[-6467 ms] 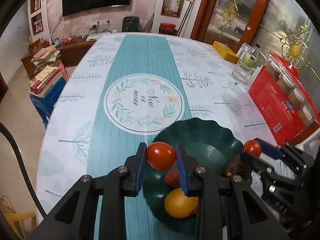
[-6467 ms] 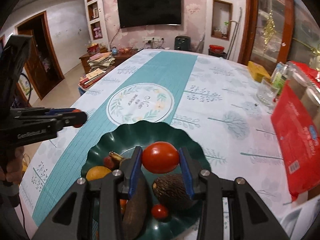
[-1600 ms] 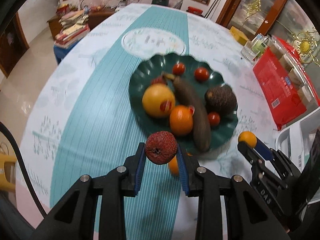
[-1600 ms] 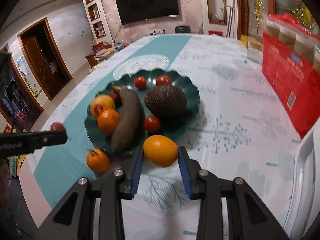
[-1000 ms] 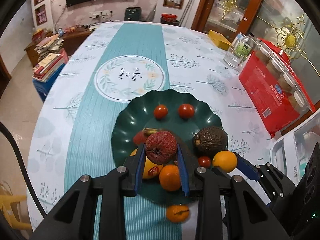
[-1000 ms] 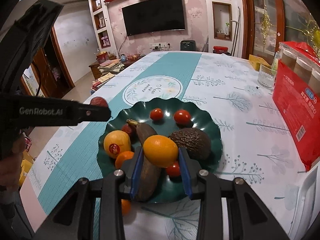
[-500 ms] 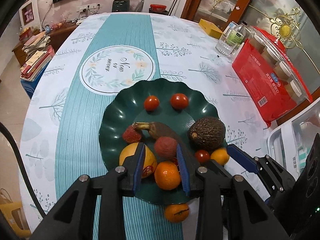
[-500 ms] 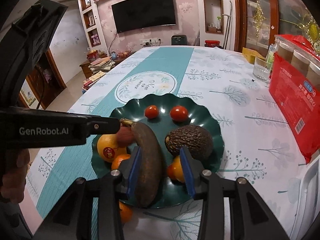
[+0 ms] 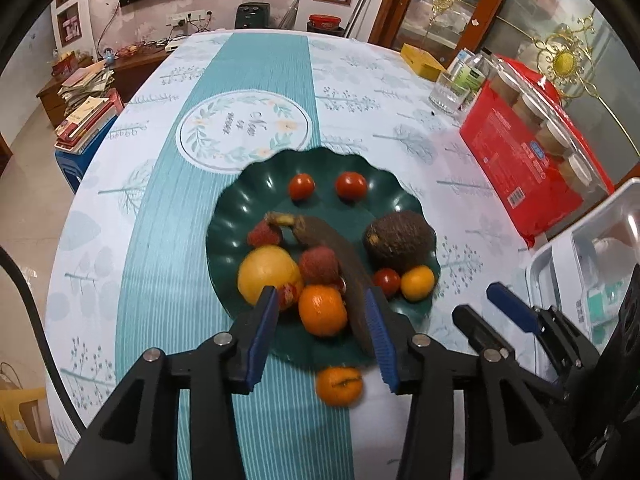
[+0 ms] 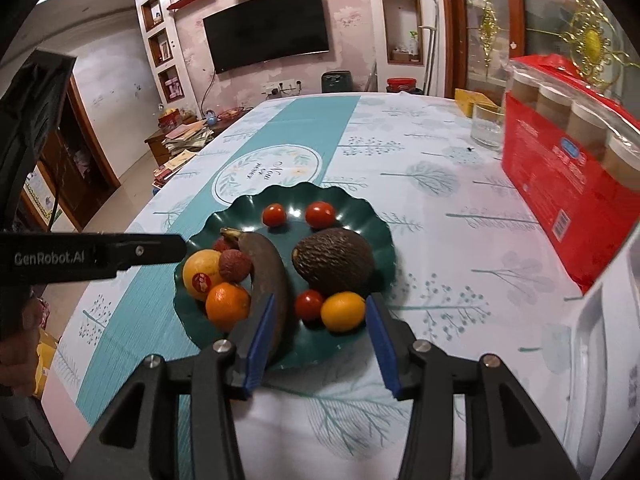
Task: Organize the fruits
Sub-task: 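Place the lychee on the plate while the right tool places the small orange there, then grasp the last tangerine with the left tool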
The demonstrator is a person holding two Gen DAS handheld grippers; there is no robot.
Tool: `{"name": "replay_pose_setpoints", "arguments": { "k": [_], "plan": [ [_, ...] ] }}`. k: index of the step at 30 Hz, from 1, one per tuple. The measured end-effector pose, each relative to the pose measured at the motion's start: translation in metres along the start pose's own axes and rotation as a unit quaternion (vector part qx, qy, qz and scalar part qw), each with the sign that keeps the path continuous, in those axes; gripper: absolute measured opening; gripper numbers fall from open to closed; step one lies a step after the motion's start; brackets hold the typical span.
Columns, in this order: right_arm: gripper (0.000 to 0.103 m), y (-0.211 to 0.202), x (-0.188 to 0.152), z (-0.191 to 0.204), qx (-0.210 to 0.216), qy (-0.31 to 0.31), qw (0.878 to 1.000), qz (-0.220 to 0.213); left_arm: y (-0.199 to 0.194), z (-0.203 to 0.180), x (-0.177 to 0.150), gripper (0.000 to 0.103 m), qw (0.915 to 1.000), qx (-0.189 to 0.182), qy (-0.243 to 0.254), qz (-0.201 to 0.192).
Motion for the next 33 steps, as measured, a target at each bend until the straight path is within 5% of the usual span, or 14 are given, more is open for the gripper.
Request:
{"name": "replay_pose_setpoints", "arguments": {
  "k": [16,33],
  "plan": [
    [0.048,-0.016,-0.044,-0.020,-0.003,-0.005,0.999,0.046,0.029,-0.015,-0.078,0.048,0.9974,0.006,-0.017,0.069],
    [0.048,0.003,-0.081,-0.017,0.018,-0.051,0.991,0.122,0.072,-0.012,-0.098,0.048,0.9929,0.002,-0.068,0.098]
  ]
}}
Point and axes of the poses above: each gripper's, at about its wrist camera, not at the fingertips, and y roughly the way its jaws point, z to its left, x to its top, the point moved 10 cm from there along y, roughly the way its jaws point, and after that the axes turned 1 degree about z, right-handed, at the moved point
